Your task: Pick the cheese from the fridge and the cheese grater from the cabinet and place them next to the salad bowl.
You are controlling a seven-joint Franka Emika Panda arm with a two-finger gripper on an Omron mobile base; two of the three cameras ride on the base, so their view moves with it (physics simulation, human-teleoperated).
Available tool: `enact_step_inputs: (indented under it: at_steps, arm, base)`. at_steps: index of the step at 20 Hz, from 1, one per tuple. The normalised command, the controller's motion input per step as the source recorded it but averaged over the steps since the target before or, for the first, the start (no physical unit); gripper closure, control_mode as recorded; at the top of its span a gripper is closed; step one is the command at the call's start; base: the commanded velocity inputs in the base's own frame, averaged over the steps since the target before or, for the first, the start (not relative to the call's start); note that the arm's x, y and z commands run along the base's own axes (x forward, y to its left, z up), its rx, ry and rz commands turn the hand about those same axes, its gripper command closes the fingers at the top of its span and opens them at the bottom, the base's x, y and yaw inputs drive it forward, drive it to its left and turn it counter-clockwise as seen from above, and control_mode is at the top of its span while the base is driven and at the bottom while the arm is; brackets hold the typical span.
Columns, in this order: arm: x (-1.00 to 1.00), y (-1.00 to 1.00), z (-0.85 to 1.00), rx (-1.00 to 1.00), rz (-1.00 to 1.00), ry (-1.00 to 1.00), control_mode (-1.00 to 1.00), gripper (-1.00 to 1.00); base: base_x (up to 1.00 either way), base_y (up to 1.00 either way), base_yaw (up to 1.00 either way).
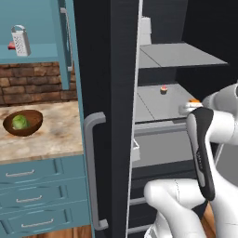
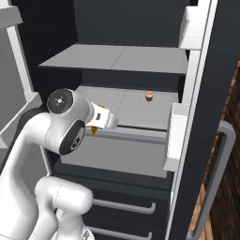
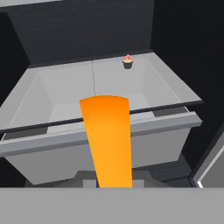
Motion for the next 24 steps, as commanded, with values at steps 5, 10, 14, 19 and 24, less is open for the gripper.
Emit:
enact_step_inputs:
  at_steps: [5, 10, 14, 19, 24]
  arm:
    - [-0.3, 0.07, 0.1, 0.0, 0.0, 0.0, -1.0, 1.0]
    - [0.0, 0.0, 0.0, 0.0, 0.0, 0.0, -1.0, 1.0]
    - [0.0, 0.0, 0.0, 0.0, 0.0, 0.0, -1.0, 1.0]
    - [0.0, 0.0, 0.0, 0.0, 0.0, 0.0, 1.0, 1.0]
    - [0.0, 0.0, 0.0, 0.0, 0.0, 0.0, 1.0, 1.0]
  base:
    - [0.0, 0.0, 0.0]
    - [0.0, 0.0, 0.0]
    - [0.0, 0.0, 0.0]
    - [0.0, 0.0, 0.0]
    - [-0.32, -0.03, 0.0]
